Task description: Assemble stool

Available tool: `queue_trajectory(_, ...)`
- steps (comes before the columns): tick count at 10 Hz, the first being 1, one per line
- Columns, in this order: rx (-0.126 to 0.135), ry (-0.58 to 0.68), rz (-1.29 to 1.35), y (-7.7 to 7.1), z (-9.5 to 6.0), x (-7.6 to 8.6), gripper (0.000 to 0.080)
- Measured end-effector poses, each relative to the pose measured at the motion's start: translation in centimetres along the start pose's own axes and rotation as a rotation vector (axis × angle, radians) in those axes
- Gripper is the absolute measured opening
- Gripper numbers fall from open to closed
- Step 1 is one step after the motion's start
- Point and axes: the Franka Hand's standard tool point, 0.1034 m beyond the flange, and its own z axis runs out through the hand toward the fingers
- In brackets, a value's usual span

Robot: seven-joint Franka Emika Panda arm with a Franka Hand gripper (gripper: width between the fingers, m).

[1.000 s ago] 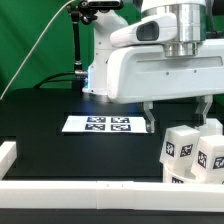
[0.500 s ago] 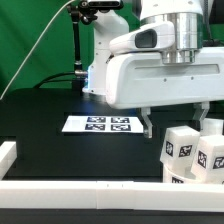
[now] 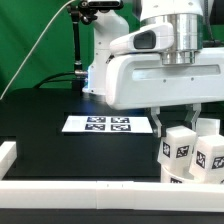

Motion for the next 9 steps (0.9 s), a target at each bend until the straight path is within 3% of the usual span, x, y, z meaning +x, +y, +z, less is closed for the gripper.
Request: queue_trajectory(9,-0.021,0.055,0.962,-0.76,0.07,-0.09,0.0339)
